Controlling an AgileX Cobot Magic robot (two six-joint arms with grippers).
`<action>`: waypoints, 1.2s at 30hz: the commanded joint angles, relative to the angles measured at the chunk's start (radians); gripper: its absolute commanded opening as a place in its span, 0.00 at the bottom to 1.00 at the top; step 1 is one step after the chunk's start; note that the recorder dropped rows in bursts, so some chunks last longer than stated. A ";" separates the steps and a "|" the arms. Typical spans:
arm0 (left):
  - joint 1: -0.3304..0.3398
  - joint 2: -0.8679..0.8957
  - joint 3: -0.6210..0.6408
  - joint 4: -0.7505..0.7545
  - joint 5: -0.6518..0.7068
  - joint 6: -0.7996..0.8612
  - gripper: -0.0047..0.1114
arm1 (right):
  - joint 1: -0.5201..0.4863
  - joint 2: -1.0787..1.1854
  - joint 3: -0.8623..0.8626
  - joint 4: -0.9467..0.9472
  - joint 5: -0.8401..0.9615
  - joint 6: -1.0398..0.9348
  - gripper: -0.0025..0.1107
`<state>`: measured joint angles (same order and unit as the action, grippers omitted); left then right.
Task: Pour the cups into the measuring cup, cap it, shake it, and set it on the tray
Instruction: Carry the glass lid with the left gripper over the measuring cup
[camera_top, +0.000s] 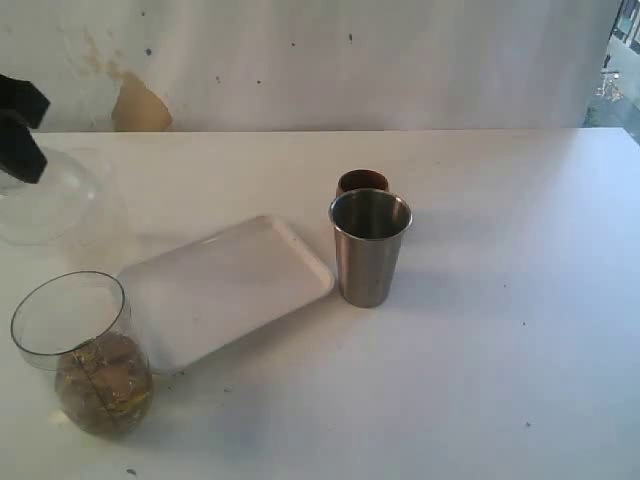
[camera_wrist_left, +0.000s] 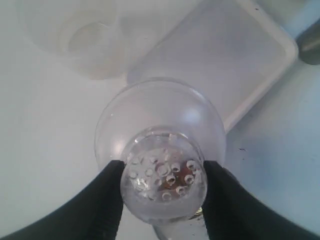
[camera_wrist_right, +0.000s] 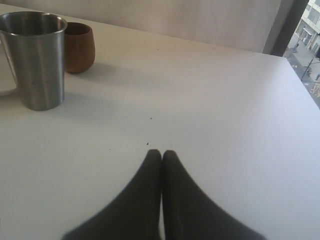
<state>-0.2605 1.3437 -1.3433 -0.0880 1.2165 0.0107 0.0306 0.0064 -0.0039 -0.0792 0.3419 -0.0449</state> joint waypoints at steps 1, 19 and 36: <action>-0.105 -0.007 0.004 -0.012 0.005 -0.049 0.04 | -0.002 -0.006 0.004 0.001 -0.003 -0.005 0.02; -0.170 -0.217 0.125 0.027 0.005 -0.127 0.04 | -0.002 -0.006 0.004 0.001 -0.003 -0.005 0.02; -0.170 -0.283 0.307 -0.012 0.005 -0.105 0.04 | -0.002 -0.006 0.004 0.001 -0.003 -0.005 0.02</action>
<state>-0.4255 1.0361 -1.0399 -0.1077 1.2291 -0.1022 0.0306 0.0064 -0.0039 -0.0792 0.3419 -0.0449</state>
